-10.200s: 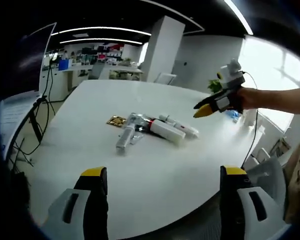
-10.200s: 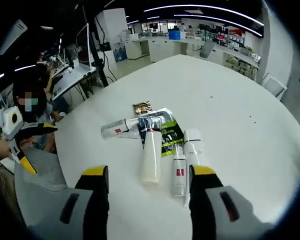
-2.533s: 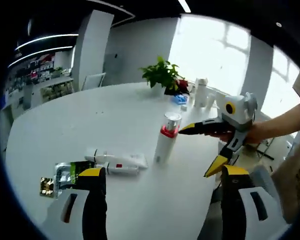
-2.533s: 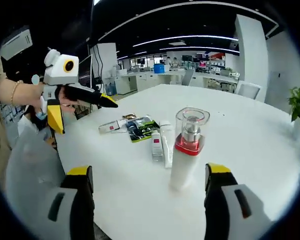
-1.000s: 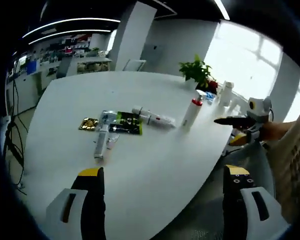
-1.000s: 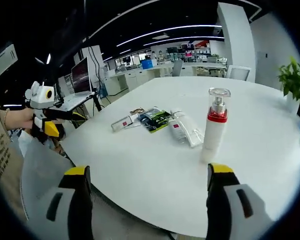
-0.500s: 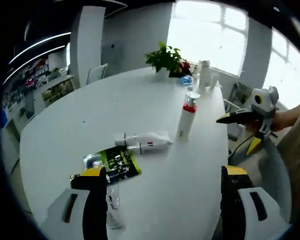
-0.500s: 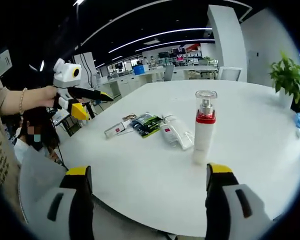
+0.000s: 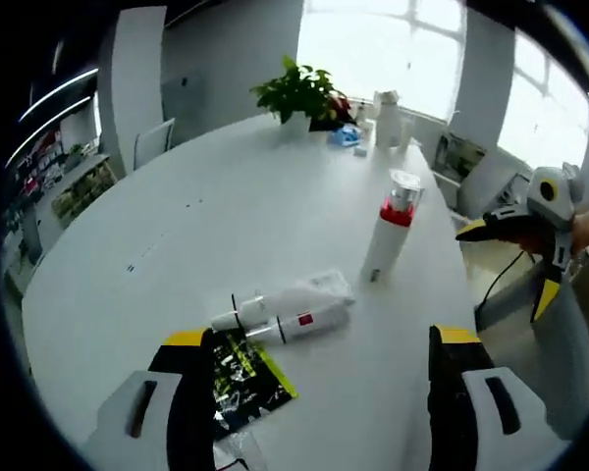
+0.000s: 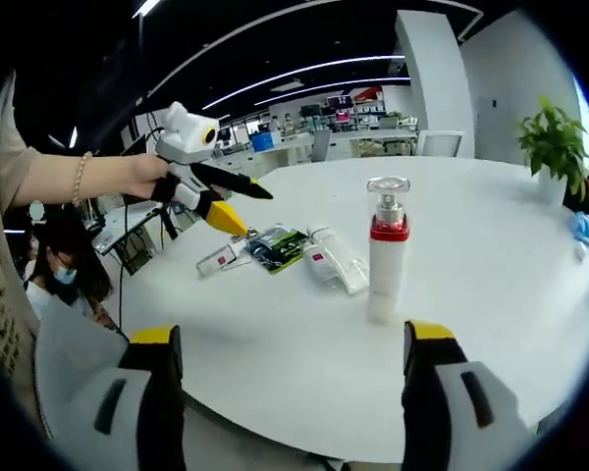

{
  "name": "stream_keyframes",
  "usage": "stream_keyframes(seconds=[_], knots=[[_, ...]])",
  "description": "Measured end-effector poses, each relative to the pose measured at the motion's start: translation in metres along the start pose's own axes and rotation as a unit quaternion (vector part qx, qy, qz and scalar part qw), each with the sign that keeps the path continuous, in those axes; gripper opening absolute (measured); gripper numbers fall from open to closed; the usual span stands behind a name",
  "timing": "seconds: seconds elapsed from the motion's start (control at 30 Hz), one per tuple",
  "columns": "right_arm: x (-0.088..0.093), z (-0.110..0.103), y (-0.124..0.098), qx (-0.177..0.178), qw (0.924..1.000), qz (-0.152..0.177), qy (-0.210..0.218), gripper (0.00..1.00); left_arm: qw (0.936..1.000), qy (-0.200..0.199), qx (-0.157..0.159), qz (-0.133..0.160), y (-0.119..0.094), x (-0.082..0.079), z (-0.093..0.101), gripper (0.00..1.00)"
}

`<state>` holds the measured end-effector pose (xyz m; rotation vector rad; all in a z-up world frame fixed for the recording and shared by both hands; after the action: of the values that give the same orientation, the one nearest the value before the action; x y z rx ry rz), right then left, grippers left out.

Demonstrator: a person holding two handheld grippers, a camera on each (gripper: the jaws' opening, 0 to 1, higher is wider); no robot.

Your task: Arrange the skincare products in the storage area until every visible bottle or jar stands upright without overlapping.

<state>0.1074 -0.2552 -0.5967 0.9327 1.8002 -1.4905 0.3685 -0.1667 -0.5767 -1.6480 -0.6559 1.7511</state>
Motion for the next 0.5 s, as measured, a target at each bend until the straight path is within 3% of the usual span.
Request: stream_keyframes(seconds=[0.13, 0.33, 0.5], knots=[[0.000, 0.002, -0.001, 0.005, 1.0000, 0.003, 0.005, 0.93, 0.9992, 0.029, 0.004, -0.029, 0.020, -0.010, -0.011, 0.86], [0.000, 0.003, -0.001, 0.009, 0.9999, 0.002, 0.008, 0.92, 0.9980, 0.034, 0.008, -0.052, 0.046, -0.019, -0.025, 0.85], [0.001, 0.004, 0.000, 0.012, 0.9999, -0.001, 0.008, 0.91, 0.9968, 0.032, -0.005, -0.073, 0.067, -0.024, -0.036, 0.77]])
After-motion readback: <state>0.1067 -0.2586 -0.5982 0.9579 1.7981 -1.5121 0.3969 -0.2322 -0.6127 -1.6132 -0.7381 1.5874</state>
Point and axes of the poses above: the point that each gripper's makers call its tool centre point, and the gripper's own axes: y roughly forward along the fingers, z roughly to its right, x roughly out of its underside, the point moved 8 cm from there along -y, roughly backward along the fingers, and after that the axes turned 6 degrees about -z, right-handed, at the moved point
